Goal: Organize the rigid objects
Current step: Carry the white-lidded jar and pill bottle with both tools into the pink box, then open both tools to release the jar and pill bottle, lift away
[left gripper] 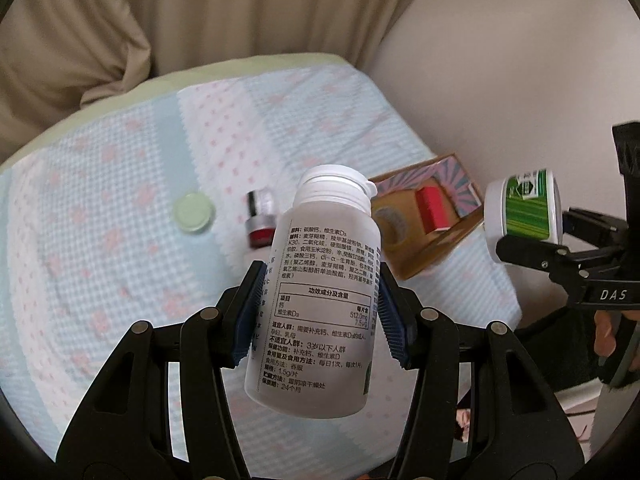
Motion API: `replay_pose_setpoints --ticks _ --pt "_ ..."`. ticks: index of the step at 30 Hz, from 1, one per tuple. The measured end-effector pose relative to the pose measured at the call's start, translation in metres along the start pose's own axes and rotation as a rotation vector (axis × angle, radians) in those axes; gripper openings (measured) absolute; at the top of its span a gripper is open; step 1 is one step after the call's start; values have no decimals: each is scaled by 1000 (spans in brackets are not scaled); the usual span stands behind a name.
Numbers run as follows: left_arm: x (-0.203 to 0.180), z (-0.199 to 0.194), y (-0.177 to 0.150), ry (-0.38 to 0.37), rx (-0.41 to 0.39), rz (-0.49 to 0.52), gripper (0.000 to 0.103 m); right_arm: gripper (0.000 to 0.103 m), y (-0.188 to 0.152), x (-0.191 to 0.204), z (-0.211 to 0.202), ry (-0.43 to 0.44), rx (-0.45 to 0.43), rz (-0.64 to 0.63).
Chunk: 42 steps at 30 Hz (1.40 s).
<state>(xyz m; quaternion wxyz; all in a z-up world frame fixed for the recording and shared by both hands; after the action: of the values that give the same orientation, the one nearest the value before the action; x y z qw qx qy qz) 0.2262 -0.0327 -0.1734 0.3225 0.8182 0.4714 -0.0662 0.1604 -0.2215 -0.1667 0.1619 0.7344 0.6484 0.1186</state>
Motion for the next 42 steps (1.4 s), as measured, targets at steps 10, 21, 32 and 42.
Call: replay_pose_setpoints --ticks 10,21,32,42 --pt "-85 88 23 -36 4 -30 47 67 -13 -129 13 -57 25 68" --pt "-131 218 52 -51 104 -63 47 67 -5 -229 89 -52 127 115" --pt "-129 342 74 -34 232 -75 47 67 -6 -258 184 -30 215 52" --pt "-123 407 81 20 300 -86 47 67 -10 -262 223 -44 228 7"
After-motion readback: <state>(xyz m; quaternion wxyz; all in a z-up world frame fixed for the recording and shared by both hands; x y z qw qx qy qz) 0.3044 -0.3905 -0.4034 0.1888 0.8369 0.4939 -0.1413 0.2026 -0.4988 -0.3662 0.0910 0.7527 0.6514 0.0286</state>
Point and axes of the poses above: each gripper's, at about its wrist camera, not at the fingertips, and z roughly the way its jaws point, x to its left, y to its top, the point moved 1 cm from there along z, roughly the way its jaws point, and after that the axes turned 12 degrees about -y, right-handed, at the moved point
